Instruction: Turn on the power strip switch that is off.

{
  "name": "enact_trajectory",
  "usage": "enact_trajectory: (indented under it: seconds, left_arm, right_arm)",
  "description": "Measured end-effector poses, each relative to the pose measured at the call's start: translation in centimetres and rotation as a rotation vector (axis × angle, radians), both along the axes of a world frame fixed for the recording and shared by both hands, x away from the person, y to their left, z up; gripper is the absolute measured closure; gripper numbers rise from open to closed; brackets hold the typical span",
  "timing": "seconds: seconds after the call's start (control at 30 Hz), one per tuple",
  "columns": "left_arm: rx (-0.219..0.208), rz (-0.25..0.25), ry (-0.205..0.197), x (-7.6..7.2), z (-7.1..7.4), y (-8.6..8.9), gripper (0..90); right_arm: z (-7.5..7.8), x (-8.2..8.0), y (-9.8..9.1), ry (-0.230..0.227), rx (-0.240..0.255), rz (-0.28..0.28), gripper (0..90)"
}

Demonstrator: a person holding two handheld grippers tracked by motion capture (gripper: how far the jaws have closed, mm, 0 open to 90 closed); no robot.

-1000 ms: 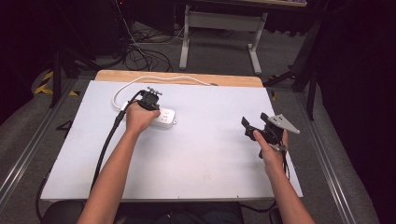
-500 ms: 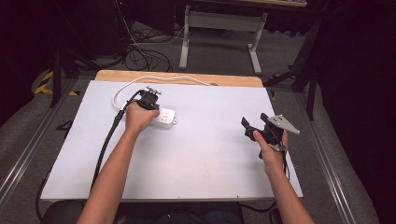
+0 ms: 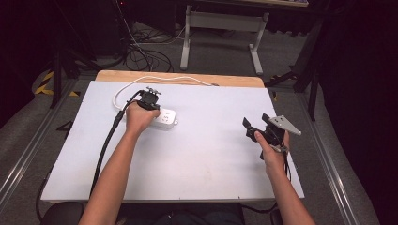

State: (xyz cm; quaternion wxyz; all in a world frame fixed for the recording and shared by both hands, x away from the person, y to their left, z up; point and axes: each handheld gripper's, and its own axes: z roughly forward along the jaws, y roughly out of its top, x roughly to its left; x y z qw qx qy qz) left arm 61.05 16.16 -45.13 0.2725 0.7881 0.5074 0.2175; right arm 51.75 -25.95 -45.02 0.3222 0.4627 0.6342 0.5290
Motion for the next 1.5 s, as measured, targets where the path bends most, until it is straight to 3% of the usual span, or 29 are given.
enact_trajectory:
  seconds: [0.27,0.33,0.5,0.7,0.77,0.97,1.07,1.17,1.23,1.27,1.5]
  left_arm:
    - [-0.006,0.003,-0.005,0.0,0.0,0.0,90.0]
    - [0.016,-0.002,-0.017,-0.1,0.0,0.0,90.0]
    - [-0.012,0.024,-0.009,-0.1,0.1,-0.1,90.0]
    - [-0.016,0.031,-0.019,-0.3,0.1,0.1,90.0]
    - [-0.021,0.031,-0.051,-0.4,0.1,0.2,90.0]
    - [-0.104,0.054,-0.141,-1.6,-0.1,1.5,90.0]
    - [-0.142,0.051,-0.197,-2.5,0.5,3.1,89.6]
    - [-0.167,0.044,-0.226,-3.0,1.1,3.8,88.4]
    - [-0.215,0.013,-0.266,-4.2,2.0,4.6,86.1]
    - [-0.215,0.013,-0.266,-4.2,2.0,4.6,85.6]
    - [-0.258,-0.008,-0.364,-8.3,3.8,6.8,81.7]
  right_arm:
    - [0.0,0.0,0.0,0.002,0.0,0.004,14.4]
    - [0.0,0.0,0.0,0.002,0.0,0.003,14.4]
    - [-0.1,0.1,0.0,0.005,0.0,0.003,14.5]
    - [-0.1,0.1,0.0,0.004,-0.001,0.002,14.5]
    - [-0.1,0.1,0.0,0.003,-0.003,0.003,14.5]
    - [0.0,0.1,-0.1,0.002,-0.001,-0.003,14.6]
    - [-0.1,0.2,-0.1,0.006,-0.01,-0.001,14.6]
    - [-0.1,0.1,0.0,0.006,-0.008,0.001,14.8]
    - [-0.1,0.2,0.1,0.006,-0.015,0.003,14.8]
    - [-0.1,0.2,0.1,0.006,-0.015,0.003,14.8]
    - [-0.1,0.2,0.3,0.009,-0.018,0.004,14.9]
